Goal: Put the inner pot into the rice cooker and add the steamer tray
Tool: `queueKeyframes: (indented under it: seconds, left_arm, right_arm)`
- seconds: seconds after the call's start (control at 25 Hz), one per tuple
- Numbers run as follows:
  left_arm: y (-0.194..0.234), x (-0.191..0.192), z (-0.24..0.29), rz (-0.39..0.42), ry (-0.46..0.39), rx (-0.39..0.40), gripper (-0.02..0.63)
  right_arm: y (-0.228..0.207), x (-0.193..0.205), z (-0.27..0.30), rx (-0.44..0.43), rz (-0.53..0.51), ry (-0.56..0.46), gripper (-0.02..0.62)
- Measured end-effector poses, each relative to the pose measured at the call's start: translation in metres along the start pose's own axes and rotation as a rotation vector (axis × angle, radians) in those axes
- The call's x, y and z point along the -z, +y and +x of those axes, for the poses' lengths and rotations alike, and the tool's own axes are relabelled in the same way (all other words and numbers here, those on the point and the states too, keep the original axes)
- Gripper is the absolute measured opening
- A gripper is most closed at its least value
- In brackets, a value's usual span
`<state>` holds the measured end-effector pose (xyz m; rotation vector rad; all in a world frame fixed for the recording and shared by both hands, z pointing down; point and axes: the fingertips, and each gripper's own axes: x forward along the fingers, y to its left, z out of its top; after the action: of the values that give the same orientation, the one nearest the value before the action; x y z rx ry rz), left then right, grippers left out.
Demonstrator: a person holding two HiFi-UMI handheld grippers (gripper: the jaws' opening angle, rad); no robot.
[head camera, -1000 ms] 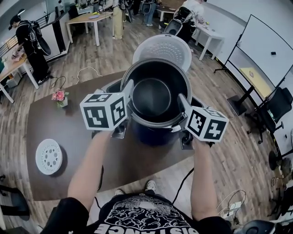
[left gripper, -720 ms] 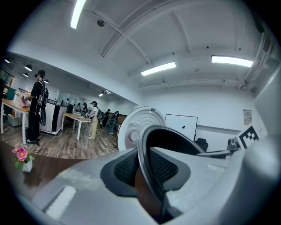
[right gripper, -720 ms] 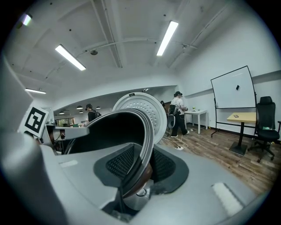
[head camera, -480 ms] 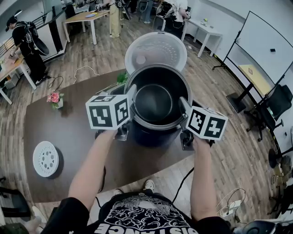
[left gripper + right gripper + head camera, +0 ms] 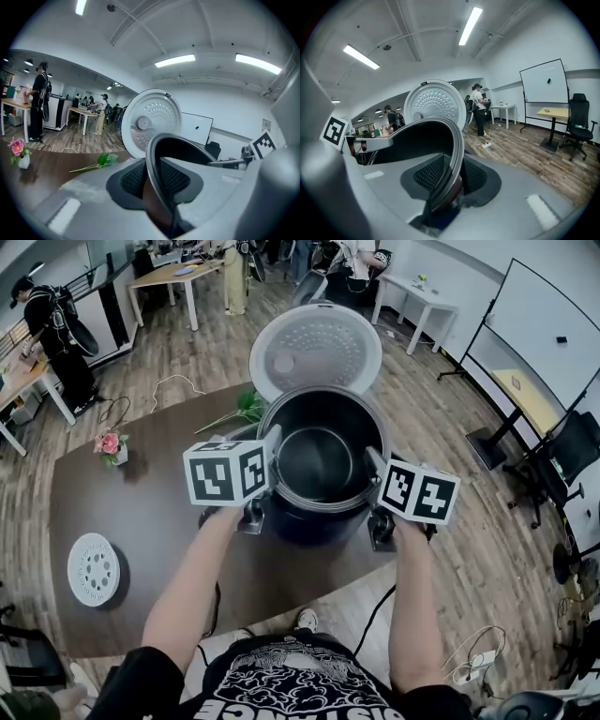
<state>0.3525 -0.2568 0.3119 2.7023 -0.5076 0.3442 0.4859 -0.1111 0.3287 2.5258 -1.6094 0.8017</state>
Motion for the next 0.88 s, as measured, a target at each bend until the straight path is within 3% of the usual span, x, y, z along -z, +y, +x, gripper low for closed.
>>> queueKeyframes:
  seconds: [0.88]
  left_arm:
    - [0.020, 0.052, 0.028, -0.008, 0.111, -0.040, 0.080]
  right_arm:
    - [-0.022, 0.050, 0.035, 0.049, 0.000, 0.120, 0.095]
